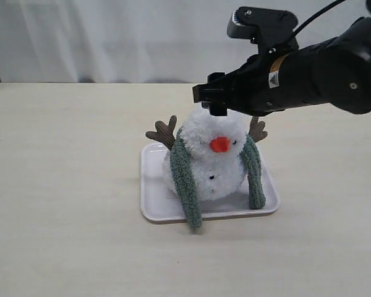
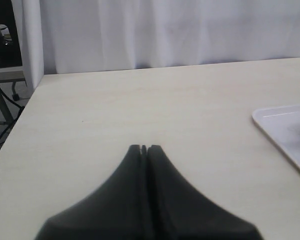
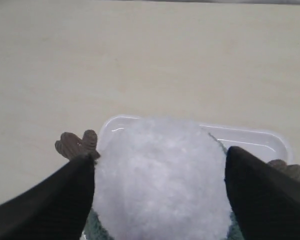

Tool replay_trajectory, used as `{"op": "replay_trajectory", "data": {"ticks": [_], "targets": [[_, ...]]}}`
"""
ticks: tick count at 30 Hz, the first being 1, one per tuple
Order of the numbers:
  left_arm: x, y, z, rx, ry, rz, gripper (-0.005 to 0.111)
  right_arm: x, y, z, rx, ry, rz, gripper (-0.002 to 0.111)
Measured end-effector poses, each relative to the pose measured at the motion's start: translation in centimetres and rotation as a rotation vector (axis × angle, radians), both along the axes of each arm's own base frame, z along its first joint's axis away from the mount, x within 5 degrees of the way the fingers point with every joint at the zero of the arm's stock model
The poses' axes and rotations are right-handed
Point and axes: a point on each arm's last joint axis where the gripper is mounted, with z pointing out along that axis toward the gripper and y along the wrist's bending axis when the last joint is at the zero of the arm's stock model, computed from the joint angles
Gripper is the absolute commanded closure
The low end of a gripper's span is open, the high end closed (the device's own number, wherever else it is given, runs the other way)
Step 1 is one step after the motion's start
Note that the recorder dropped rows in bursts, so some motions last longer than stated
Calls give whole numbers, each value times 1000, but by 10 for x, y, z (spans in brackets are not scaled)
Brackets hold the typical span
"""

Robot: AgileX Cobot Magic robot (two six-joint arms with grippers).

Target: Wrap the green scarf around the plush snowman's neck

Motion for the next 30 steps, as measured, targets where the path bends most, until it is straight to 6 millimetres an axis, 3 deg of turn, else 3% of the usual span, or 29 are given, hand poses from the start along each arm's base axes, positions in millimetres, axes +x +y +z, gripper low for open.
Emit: {"op": "replay_trajectory", "data": {"ticks": [4,7,11,17,30], "targets": [[0,0,0,0,0,0,107,-14,-9,23,-21,-41,16,41],[0,0,0,0,0,0,107,-26,-18,40,-42,-75,30,54],[0,0,0,0,0,0,107,-45,-31,64,-51,-134,43,80],[0,0,0,0,0,0,107,-81,-51,79,-12,-225,53,104],[0,0,0,0,0,0,107,-176,-104,91,147,-549,78,104]]}}
